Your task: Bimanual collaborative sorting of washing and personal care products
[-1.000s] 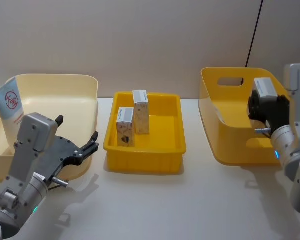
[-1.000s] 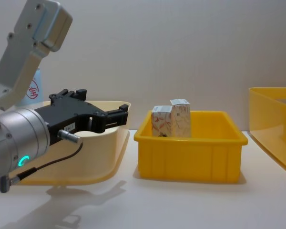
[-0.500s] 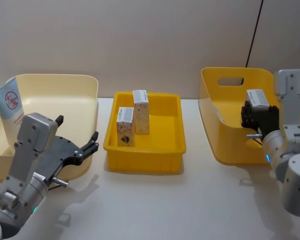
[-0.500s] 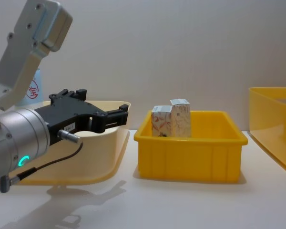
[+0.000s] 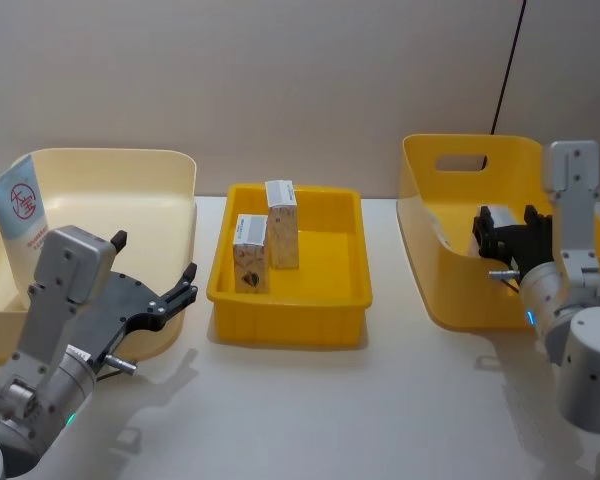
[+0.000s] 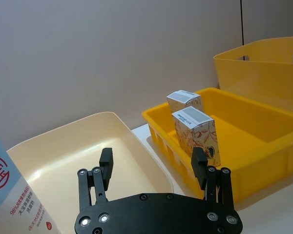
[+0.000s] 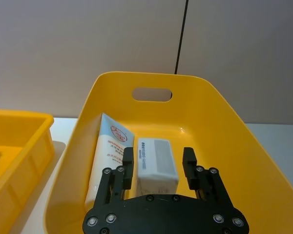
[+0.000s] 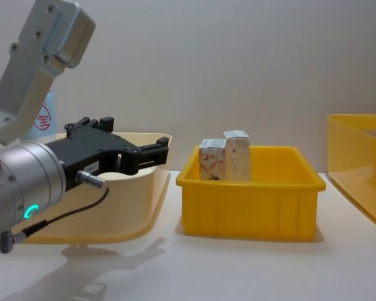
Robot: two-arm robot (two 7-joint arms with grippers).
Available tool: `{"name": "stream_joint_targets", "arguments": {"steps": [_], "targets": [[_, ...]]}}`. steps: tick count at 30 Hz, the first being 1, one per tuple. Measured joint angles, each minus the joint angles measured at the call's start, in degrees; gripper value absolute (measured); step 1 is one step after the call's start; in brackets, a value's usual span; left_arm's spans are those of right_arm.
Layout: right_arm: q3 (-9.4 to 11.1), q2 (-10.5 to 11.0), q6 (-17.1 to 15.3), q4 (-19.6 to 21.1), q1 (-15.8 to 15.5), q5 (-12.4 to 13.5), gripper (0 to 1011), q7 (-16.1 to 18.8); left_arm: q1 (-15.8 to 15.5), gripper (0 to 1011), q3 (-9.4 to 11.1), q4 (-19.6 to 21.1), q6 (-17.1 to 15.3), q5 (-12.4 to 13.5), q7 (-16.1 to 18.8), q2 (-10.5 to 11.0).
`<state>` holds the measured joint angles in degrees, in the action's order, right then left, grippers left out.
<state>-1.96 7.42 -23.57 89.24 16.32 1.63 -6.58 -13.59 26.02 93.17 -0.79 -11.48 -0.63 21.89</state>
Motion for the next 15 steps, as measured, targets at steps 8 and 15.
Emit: {"name": "stream_joint_targets", "arguments": {"steps": [8, 15], "targets": [[0.0, -0.2, -0.3, -0.2, 0.1, 0.0, 837, -0.1, 0.0, 1000, 0.0, 0.0, 0.0, 0.0, 0.0, 0.0], [0.0, -0.2, -0.2, -0.2, 0.1, -0.1, 995, -0.1, 0.0, 1000, 0.0, 0.0, 0.0, 0.0, 0.0, 0.0]]}}
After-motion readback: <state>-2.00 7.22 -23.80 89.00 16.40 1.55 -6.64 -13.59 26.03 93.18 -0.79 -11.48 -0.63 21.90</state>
